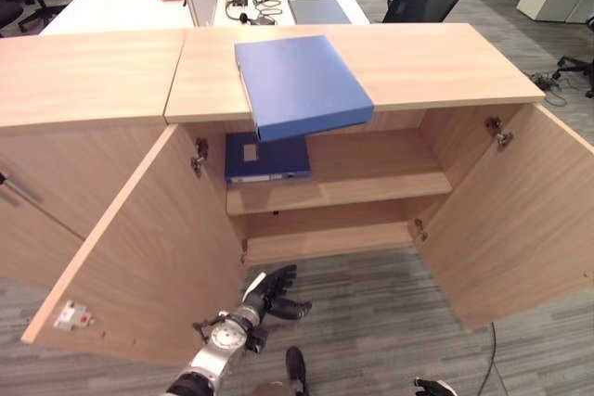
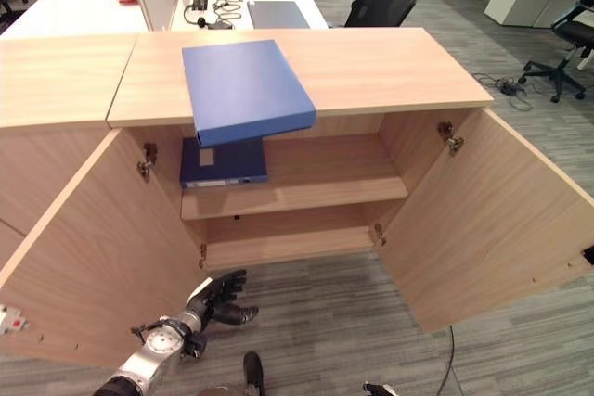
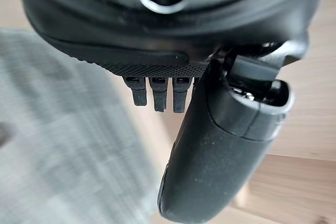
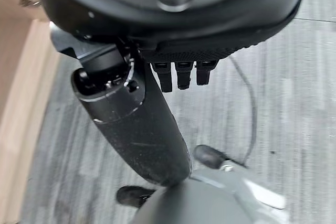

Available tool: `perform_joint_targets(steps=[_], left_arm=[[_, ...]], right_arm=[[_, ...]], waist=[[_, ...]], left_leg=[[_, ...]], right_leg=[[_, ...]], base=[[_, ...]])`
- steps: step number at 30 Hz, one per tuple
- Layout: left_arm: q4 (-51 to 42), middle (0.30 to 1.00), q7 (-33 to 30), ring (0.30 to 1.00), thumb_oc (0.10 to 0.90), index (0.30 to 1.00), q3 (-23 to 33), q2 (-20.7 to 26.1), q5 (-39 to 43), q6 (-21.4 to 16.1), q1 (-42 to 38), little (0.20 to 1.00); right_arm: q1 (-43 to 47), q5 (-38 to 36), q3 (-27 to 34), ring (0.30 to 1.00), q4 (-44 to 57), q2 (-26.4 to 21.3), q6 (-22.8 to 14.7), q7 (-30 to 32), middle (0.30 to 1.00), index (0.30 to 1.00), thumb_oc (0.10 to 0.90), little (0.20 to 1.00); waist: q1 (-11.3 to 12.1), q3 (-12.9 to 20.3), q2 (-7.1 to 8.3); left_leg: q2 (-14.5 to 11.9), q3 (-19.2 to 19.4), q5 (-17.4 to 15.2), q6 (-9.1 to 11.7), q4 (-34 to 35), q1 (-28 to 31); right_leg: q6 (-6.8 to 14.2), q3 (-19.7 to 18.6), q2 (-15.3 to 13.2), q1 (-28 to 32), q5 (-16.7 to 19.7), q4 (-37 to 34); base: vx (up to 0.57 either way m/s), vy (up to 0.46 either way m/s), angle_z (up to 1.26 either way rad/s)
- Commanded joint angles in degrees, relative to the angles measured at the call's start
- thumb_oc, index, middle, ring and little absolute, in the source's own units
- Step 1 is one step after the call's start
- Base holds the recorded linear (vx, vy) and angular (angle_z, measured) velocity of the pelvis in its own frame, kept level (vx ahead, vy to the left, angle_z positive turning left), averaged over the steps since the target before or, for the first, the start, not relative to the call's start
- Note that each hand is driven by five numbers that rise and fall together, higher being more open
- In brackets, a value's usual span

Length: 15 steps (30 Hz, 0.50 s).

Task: Put the empty folder in the office cabinet

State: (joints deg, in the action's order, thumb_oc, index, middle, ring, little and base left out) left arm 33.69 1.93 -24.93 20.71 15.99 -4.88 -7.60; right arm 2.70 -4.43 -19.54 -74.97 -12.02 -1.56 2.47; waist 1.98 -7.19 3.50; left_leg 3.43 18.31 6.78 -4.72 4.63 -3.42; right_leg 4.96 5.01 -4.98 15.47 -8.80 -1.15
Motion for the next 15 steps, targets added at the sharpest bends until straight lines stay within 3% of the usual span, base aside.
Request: perform_joint_targets(steps=[1,4,5,9,10,13,15], left_arm=[[-9.13,0.900,1.35,0.900,0.800,0.900,1.05,-0.91,6.86,-6.18,-2.75,0.900],[-10.94,0.900,1.22,0.900,0.800,0.900,2.12,-0.46,8.65,-6.17,-2.69,0.900],[-12.57,0.900,1.15,0.900,0.800,0.900,2.70,-0.80,10.34,-5.77,-3.05,0.900],[-14.76,0.900,1.45,0.900,0.800,0.900,3.14,-0.91,12.32,-4.91,-3.08,0.900],[-15.98,0.900,1.76,0.900,0.800,0.900,3.15,-0.45,12.59,-3.78,-2.90,0.900],[-17.02,0.900,1.69,0.900,0.800,0.900,3.33,0.58,11.76,-3.41,-2.35,0.900],[-16.98,0.900,1.35,0.900,0.800,0.900,4.41,0.88,11.29,-2.98,-0.73,0.900]], right_arm=[[-0.30,2.61,-1.17,0.900,0.46,1.61,-0.54,-1.76,0.900,0.900,0.800,0.900],[-0.09,2.86,-1.04,0.900,0.17,1.85,-0.47,-2.05,0.900,0.900,0.800,0.900],[0.64,3.29,-0.27,0.900,-1.84,1.98,0.04,-2.02,0.900,0.900,0.800,0.900],[1.65,3.13,1.31,0.900,-3.16,1.56,0.67,-2.14,0.900,0.900,0.800,0.900],[2.07,3.03,2.32,0.900,-2.74,1.07,1.01,-2.36,0.900,0.900,0.800,0.900],[2.61,2.93,2.70,0.900,-1.84,0.54,1.14,-2.42,0.900,0.900,0.800,0.900],[2.96,1.35,2.90,0.900,0.20,0.64,1.22,-2.43,0.900,0.900,0.800,0.900]], waist=[[1.81,5.88,-0.50],[2.23,6.46,-0.55],[2.86,6.68,-0.95],[3.43,7.18,-1.96],[3.46,7.18,-2.71],[3.23,6.94,-3.50],[2.86,6.39,-4.19]], left_leg=[[-2.00,1.28,1.06,4.72,0.37,-3.66],[-1.20,1.81,0.04,4.29,0.37,-2.73],[-0.01,1.52,-1.07,3.67,0.37,-1.56],[1.18,0.96,-2.32,2.95,0.37,-0.46],[2.13,0.23,-3.25,2.29,0.37,0.41],[2.63,-0.61,-3.96,1.80,0.37,1.36],[2.29,-1.28,-4.75,1.63,0.37,2.64]], right_leg=[[2.29,-1.24,4.22,-1.92,4.70,2.49],[3.88,-0.92,2.55,-2.54,7.32,4.56],[5.35,-0.02,0.87,-2.69,9.66,6.83],[6.96,1.29,-1.08,-3.25,13.40,9.74],[7.79,2.18,-2.68,-3.90,16.06,13.23],[7.96,2.88,-3.54,-5.17,18.11,17.65],[6.90,4.74,-5.21,-7.40,18.07,20.87]], base=[[0.33,0.233,-0.23],[0.19,0.156,-0.29],[0.19,0.181,-0.26],[0.15,0.181,0.01],[0.12,0.180,0.24],[0.10,0.154,0.23],[0.07,0.090,0.25]])
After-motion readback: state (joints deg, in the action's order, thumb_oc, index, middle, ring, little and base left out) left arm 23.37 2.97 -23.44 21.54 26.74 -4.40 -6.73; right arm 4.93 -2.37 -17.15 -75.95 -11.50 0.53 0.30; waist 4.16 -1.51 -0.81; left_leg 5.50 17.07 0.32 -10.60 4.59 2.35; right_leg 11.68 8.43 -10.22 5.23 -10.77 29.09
